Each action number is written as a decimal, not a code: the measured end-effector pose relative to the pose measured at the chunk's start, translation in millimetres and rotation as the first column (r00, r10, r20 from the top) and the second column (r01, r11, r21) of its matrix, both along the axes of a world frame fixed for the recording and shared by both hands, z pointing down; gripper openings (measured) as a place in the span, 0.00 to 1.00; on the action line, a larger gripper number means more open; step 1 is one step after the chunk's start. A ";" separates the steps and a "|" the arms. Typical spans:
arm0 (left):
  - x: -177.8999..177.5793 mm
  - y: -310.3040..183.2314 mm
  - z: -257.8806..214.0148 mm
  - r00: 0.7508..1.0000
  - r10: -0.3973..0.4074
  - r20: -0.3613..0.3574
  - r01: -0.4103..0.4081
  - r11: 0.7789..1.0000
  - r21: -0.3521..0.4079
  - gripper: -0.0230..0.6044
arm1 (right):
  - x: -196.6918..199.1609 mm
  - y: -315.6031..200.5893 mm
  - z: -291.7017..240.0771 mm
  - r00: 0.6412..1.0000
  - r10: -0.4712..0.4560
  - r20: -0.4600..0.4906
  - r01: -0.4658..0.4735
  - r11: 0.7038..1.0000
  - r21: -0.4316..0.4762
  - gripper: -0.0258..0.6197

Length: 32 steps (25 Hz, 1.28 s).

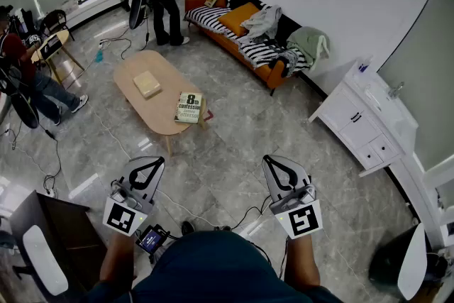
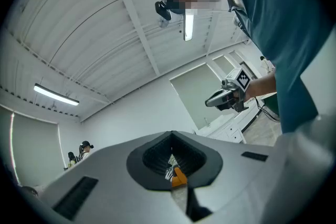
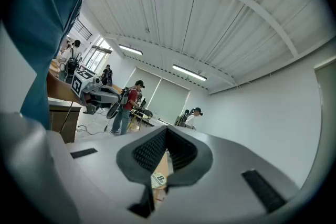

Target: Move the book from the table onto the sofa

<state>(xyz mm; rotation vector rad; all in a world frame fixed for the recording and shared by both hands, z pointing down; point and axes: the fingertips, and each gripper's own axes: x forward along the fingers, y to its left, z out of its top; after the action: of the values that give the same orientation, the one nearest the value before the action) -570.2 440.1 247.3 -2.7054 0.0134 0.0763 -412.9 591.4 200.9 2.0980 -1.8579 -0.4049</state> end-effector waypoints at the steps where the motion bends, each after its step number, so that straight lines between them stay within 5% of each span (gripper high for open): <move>1: -0.1 0.5 0.4 1.000 0.001 0.000 -0.001 1.000 -0.003 0.04 | -0.2 0.6 0.9 1.000 0.001 0.000 -0.001 1.000 -0.003 0.06; 32: -13.7 -26.3 13.9 1.000 0.019 0.010 -0.019 0.999 -0.035 0.04 | -13.4 -21.3 11.1 0.998 0.043 0.049 -0.043 0.999 0.004 0.06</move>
<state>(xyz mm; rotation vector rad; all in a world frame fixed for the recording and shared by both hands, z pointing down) -583.9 413.8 261.2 -2.7406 -0.0142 0.0684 -426.4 570.2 212.0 2.1657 -1.8365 -0.3517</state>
